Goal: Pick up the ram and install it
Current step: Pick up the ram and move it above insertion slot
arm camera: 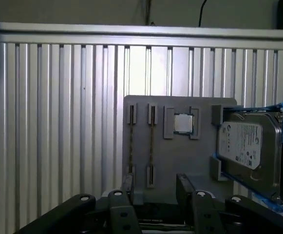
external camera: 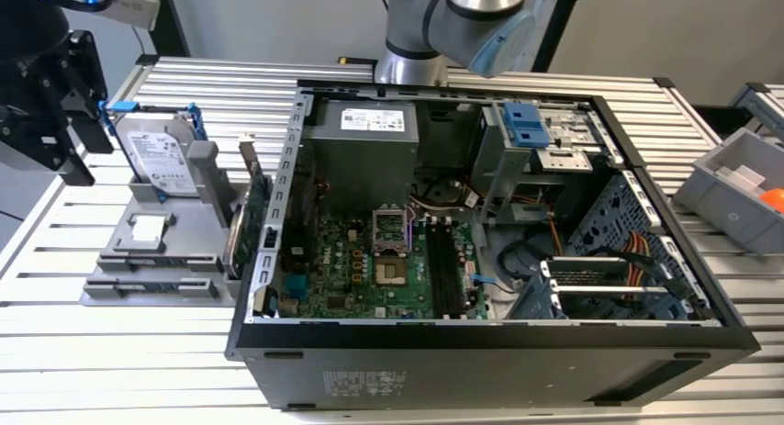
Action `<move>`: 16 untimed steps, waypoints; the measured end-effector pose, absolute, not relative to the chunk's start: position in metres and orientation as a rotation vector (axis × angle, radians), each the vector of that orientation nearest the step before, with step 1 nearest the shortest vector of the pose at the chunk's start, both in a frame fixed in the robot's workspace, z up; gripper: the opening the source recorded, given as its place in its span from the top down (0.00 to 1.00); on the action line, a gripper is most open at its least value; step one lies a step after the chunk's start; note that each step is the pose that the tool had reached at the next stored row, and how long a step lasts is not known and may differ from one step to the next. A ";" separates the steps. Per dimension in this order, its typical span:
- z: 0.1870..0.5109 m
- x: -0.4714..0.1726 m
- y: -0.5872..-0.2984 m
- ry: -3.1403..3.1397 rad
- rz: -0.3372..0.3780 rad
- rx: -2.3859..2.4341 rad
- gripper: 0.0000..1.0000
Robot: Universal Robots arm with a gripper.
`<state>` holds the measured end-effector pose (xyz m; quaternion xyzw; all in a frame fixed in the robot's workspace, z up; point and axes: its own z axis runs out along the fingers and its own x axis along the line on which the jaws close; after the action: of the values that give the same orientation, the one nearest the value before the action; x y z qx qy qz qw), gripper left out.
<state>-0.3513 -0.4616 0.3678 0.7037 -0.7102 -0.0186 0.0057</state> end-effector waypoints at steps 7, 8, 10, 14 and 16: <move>0.361 -0.351 -0.462 -2.227 -0.056 2.201 0.00; 0.360 -0.351 -0.462 -2.228 -0.054 2.202 0.00; 0.357 -0.351 -0.462 -2.230 -0.051 2.204 0.00; 0.353 -0.352 -0.462 -2.234 -0.045 2.208 0.00; 0.352 -0.352 -0.462 -2.237 -0.044 2.211 0.00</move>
<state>-0.3518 -0.4616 0.3523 0.7029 -0.7111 -0.0139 -0.0019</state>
